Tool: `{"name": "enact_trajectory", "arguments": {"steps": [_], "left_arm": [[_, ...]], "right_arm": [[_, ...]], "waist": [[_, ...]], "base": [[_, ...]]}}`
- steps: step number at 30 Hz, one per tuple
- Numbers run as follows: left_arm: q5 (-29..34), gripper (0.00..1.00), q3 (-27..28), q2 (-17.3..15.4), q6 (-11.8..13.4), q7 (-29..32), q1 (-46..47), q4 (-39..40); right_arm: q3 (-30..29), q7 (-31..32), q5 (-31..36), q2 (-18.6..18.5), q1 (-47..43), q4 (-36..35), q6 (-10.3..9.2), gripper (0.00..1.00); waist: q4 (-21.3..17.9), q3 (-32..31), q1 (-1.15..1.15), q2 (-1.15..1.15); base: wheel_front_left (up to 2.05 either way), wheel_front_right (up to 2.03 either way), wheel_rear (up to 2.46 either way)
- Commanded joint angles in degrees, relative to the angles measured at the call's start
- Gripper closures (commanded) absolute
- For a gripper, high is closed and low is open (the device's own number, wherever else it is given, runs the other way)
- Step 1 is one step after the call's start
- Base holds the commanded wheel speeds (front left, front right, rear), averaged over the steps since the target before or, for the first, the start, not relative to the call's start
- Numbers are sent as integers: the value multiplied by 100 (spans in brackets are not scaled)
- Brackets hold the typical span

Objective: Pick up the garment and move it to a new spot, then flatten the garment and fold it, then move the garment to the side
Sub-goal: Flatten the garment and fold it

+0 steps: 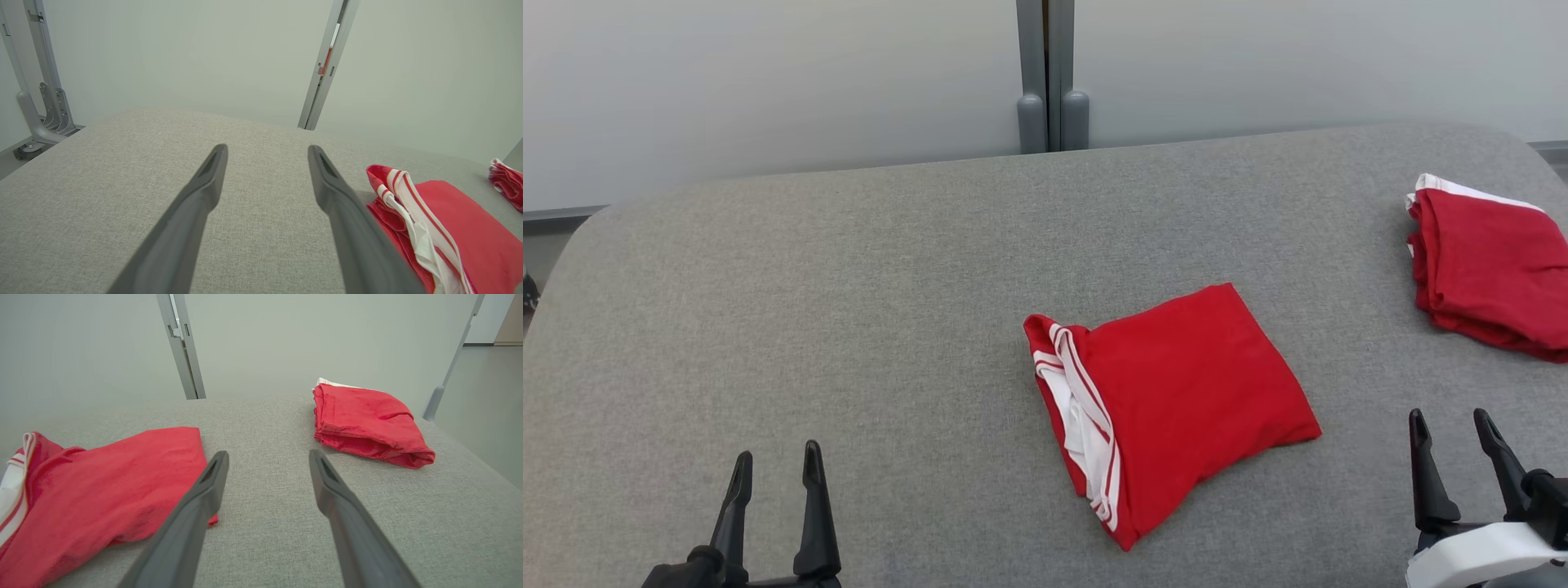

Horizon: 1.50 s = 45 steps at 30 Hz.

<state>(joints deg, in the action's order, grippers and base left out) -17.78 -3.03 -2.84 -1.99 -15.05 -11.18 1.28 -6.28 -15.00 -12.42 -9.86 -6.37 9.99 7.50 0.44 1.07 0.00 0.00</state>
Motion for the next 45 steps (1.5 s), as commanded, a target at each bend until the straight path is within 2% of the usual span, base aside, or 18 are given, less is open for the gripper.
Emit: {"name": "enact_trajectory", "arguments": {"steps": [1, 5, 6, 7, 8, 12, 21, 28, 34, 39, 41, 45], "left_arm": [[6, 0, 29, -11, 9, -14, -59, 23], [9, 0, 15, -11, -22, -14, -22, 30], [10, 0, 9, -11, -26, -14, -7, 36], [3, 0, 5, -10, -30, -14, 24, 46], [-6, 0, 5, -11, -35, -14, 47, 50], [-34, 0, -15, -11, -53, -14, 201, 85], [-69, 0, -69, -10, -169, -14, 571, -12], [-174, 0, -94, -10, -151, -14, 702, -45], [-229, 0, -119, -10, -113, -14, 679, -74], [-225, 0, -126, -10, -116, -14, 641, -103], [-199, 0, -115, -10, -115, -14, 616, -109], [-108, 0, -80, -11, -161, -14, 546, -175]], "right_arm": [[44, -19, 54, 6, 36, -60, -3, 0], [246, -20, 74, 11, 243, -153, -3, 0], [299, -20, 86, 8, 295, -147, -3, 5], [420, -19, 97, 19, 404, -93, -3, 67], [529, -18, 76, 32, 472, -3, -3, 100], [1098, -17, 158, 47, 1034, 515, -3, 100], [2482, 67, 462, 344, 2561, 2525, -6, 100], [3170, 11, 282, 614, 3114, 3338, -6, 100], [3740, -19, 45, 685, 3328, 3582, -5, 100], [4174, -18, -424, 687, 3300, 3295, -6, 100], [4106, -19, -490, 683, 3299, 3134, -6, 100], [3473, -19, -389, 657, 3018, 2626, -6, 100]], "waist": [[29, 12, 0, 0], [119, 61, 0, 0], [147, 84, 0, 0], [190, 123, 0, 0], [219, 154, 0, 0], [339, 385, 0, 0], [650, 816, 0, 0], [828, 930, 0, 0], [853, 896, 0, 0], [758, 770, 0, 0], [674, 721, 0, 0], [505, 565, 0, 0]], "base": [[0, 0, 0], [0, 0, 0], [0, 0, 0], [0, 0, 0], [0, 0, 0], [0, 0, 0], [0, 0, 0], [0, 0, 0], [0, 0, 0], [0, 0, 0], [0, 0, 0], [0, 0, 0]]}}
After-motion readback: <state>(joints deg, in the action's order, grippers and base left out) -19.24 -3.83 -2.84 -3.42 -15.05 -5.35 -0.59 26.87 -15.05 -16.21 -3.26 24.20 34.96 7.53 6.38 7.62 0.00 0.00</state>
